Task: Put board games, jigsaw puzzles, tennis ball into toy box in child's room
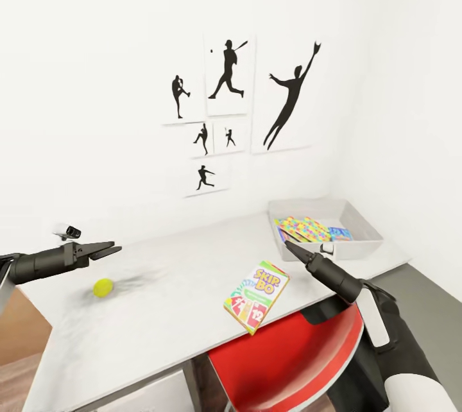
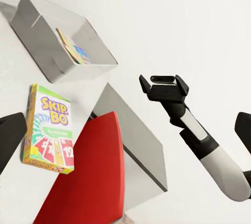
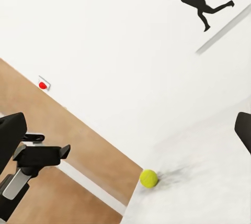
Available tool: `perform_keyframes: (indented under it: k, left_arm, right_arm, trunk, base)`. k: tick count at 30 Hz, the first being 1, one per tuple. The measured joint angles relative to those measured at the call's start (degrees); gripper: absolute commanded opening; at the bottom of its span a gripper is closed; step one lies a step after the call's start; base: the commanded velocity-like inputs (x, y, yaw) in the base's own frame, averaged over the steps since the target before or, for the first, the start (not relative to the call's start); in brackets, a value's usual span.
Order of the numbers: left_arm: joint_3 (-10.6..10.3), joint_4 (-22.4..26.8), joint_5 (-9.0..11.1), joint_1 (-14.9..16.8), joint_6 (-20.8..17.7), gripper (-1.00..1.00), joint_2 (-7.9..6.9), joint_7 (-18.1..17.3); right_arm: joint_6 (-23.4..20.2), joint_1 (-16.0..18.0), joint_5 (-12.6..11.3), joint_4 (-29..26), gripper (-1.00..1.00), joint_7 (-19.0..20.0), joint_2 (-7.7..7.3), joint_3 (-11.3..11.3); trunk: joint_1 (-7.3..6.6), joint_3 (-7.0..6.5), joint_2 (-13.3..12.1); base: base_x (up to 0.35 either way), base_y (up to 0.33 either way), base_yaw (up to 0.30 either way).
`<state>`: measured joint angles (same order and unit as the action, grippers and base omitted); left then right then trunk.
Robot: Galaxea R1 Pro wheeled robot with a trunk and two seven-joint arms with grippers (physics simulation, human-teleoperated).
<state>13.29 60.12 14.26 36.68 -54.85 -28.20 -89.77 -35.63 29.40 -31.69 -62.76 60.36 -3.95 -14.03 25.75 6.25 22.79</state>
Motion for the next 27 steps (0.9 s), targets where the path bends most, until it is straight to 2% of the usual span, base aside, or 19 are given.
perform_keyframes:
  k: [7, 18, 27]
  left_arm:
    - [0.01, 0.01, -0.03, -0.01, 0.02, 1.00, 0.11, 0.01]
    - [0.00, -0.01, -0.09, 0.01, 0.02, 1.00, 0.11, 0.00]
    - [0.00, -0.01, -0.09, 0.01, 0.06, 1.00, 0.18, 0.00]
  right_arm:
    - [-0.04, 0.01, -0.07, 0.08, 1.00, -0.15, -0.07, 0.00]
    - [-0.13, 0.00, 0.06, -0.23, 1.00, -0.51, -0.01, -0.01]
    - [-0.31, -0.01, -0.08, -0.08, 1.00, -5.36, 0.07, 0.00]
  trunk:
    - [0.00, 0.00, 0.00]
    - [0.00, 0.00, 0.00]
    - [0.00, 0.00, 0.00]
  base:
    - [-0.002, 0.005, 0.194]
    - [0.000, 0.000, 0.026]
    - [0.000, 0.000, 0.000]
